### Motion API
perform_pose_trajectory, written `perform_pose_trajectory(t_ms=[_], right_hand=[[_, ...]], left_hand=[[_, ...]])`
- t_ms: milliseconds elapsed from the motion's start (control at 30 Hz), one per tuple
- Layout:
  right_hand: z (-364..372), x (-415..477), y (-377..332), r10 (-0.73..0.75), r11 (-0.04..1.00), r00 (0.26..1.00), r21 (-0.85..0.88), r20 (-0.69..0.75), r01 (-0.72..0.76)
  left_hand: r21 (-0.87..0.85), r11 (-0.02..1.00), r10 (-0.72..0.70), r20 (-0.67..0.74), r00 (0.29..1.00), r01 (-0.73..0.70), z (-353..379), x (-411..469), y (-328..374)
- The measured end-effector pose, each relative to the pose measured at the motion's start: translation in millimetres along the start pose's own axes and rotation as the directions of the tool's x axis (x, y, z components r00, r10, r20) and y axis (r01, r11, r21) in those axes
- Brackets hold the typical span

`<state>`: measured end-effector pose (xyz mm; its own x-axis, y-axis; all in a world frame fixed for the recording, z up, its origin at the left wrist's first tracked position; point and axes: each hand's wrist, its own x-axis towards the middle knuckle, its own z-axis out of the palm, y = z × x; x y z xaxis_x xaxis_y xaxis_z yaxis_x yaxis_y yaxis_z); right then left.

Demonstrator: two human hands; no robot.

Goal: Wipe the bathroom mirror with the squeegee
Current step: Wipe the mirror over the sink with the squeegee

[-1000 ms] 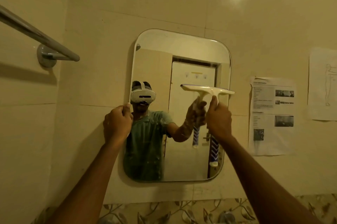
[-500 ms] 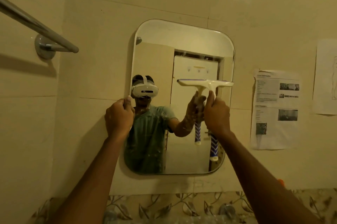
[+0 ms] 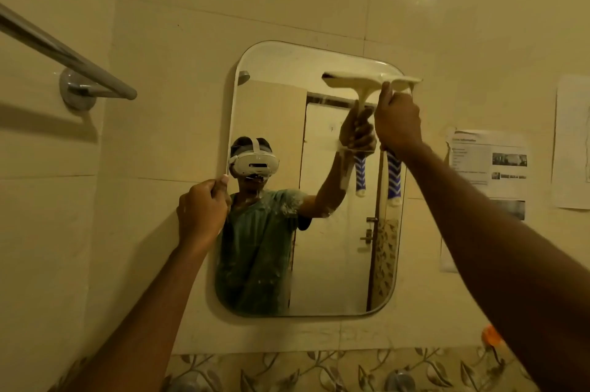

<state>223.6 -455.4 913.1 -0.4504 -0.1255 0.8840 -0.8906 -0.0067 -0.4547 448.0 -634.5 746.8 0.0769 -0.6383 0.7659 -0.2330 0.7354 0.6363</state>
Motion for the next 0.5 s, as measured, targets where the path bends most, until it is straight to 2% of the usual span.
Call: perform_pose_trajectory(t_ms=[200,300,500], right_hand=[[16,-83,48,0.046,0.99,0.997,0.132,0.057,-0.053],[22,-118,58,0.041,0.994,0.999,0.096,0.024,-0.043],[3,-52,26,0.015,0.997,1.0,0.081,-0.018,-0.014]], left_hand=[[-0.008,1.0,-0.021,-0.025,0.999,0.02,3,-3,3],[-0.012,0.999,-0.032,-0.022,0.999,0.031,2,-3,4],[-0.009,0.999,-0.032,-0.02,0.999,0.032,3,-3,3]])
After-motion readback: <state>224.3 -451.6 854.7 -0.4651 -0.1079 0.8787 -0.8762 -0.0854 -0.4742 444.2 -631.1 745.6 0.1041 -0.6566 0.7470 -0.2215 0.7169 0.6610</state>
